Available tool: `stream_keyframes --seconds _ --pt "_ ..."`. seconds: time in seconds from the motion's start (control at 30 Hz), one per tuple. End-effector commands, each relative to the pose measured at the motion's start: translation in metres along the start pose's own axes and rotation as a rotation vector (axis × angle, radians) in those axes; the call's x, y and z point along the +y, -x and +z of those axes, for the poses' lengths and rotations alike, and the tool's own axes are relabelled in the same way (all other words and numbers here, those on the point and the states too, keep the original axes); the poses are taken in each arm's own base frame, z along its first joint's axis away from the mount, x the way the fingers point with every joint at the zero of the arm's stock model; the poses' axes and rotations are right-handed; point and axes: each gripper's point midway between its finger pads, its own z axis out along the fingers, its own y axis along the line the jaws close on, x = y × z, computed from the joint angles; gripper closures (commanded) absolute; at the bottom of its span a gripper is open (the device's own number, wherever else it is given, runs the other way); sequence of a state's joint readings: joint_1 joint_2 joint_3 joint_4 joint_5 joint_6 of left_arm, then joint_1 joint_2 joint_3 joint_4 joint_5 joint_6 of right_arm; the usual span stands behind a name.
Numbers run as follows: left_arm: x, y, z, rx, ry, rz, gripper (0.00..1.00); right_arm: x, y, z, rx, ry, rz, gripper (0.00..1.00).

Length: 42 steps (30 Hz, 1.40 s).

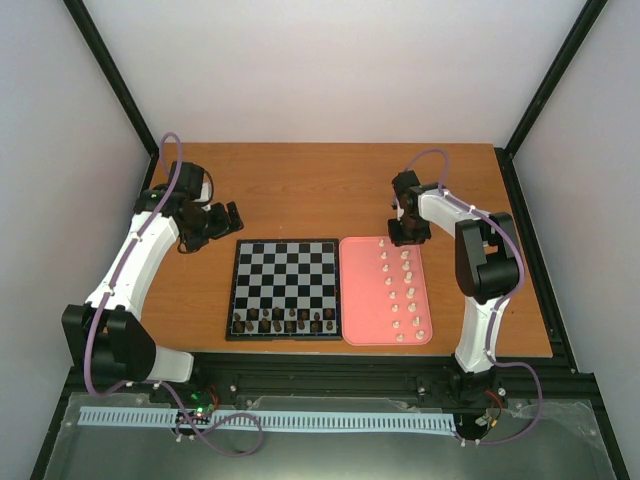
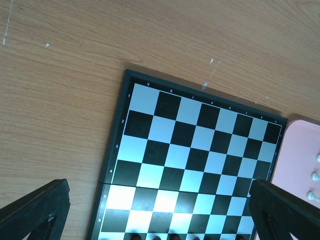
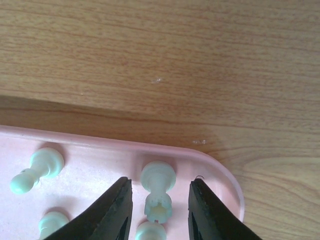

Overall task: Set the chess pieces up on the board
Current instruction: Pick up the chess piece from the storage box, then place the chess piece on the chessboard.

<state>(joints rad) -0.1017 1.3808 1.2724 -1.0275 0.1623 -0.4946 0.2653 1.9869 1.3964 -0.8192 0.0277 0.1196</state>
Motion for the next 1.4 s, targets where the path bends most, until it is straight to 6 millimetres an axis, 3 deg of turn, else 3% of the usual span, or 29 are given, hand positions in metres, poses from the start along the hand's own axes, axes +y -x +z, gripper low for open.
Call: stream_keyframes --seconds 0.0,0.17,0.3,0.5,0.6,0.7,0.83,0.93,1.17,1.37 --pt "0.000 0.002 -0.008 -0.016 -0.001 0.012 0.00 0.001 0.010 0.001 -0.017 -0.012 -0.007 0.68" --pt "0.000 0.002 -0.005 -0.010 -0.005 0.006 0.00 0.000 0.012 -0.003 -0.026 -0.012 -0.010 0.69" --pt "0.000 0.001 -0.001 -0.001 -0.007 0.002 0.00 0.000 0.010 -0.001 -0.018 -0.014 -0.010 0.83" --pt "0.000 0.000 0.000 0.005 -0.007 0.005 0.00 -0.001 0.010 -0.004 -0.022 -0.020 -0.007 0.97" --pt "0.002 -0.002 0.000 0.007 0.002 0.009 0.00 0.001 0.014 -0.018 -0.047 -0.011 -0.008 0.97" --pt "0.008 -0.004 0.000 0.012 0.029 0.014 0.00 0.010 0.025 -0.044 -0.105 0.004 -0.017 0.97" --pt "0.023 -0.007 0.001 0.013 0.109 0.020 0.00 0.035 0.041 -0.080 -0.178 0.034 -0.054 0.97" --pt "0.028 -0.008 0.003 0.019 0.133 0.016 0.00 0.063 0.049 -0.093 -0.198 0.065 -0.095 0.97" --pt "0.028 -0.009 0.011 0.051 0.140 -0.013 0.00 0.147 0.054 -0.089 -0.191 0.110 -0.251 0.97" --pt "0.032 -0.010 0.008 0.043 0.157 -0.001 0.00 0.186 0.043 -0.073 -0.122 0.200 -0.290 0.97"
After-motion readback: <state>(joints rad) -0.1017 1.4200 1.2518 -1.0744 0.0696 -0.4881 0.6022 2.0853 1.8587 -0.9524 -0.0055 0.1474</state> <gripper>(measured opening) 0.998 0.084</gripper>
